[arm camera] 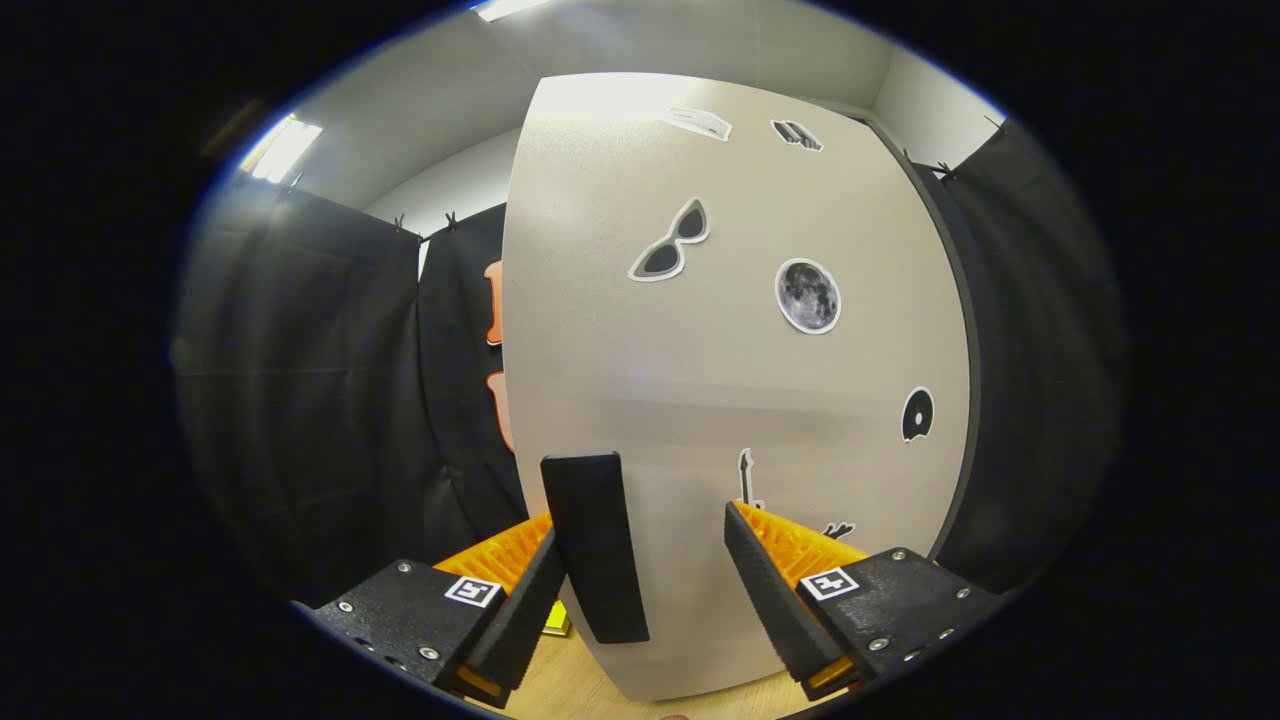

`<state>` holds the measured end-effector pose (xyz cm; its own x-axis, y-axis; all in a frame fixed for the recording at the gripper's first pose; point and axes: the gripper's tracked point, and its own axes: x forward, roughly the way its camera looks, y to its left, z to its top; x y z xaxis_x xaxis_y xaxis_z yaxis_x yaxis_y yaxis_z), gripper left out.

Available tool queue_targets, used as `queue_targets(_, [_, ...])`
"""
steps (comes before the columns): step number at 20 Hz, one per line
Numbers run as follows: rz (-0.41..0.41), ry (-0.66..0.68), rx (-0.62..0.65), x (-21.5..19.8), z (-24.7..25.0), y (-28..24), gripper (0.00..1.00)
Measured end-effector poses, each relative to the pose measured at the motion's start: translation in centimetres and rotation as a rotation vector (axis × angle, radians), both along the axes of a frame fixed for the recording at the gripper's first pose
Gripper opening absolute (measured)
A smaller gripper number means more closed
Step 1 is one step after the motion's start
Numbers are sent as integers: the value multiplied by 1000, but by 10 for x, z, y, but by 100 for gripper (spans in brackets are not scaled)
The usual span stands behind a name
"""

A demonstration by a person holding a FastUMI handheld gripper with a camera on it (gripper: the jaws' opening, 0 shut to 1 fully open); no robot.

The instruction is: Open the shoe cabinet door, grab the shoes and put them into the shoe cabinet, then close the shoe cabinet door.

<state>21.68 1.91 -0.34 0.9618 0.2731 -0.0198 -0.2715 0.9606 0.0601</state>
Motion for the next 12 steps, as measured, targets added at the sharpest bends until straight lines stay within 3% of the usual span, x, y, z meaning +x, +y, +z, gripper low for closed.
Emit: queue_targets(12, [-78, -12, -18, 18, 2, 4, 94])
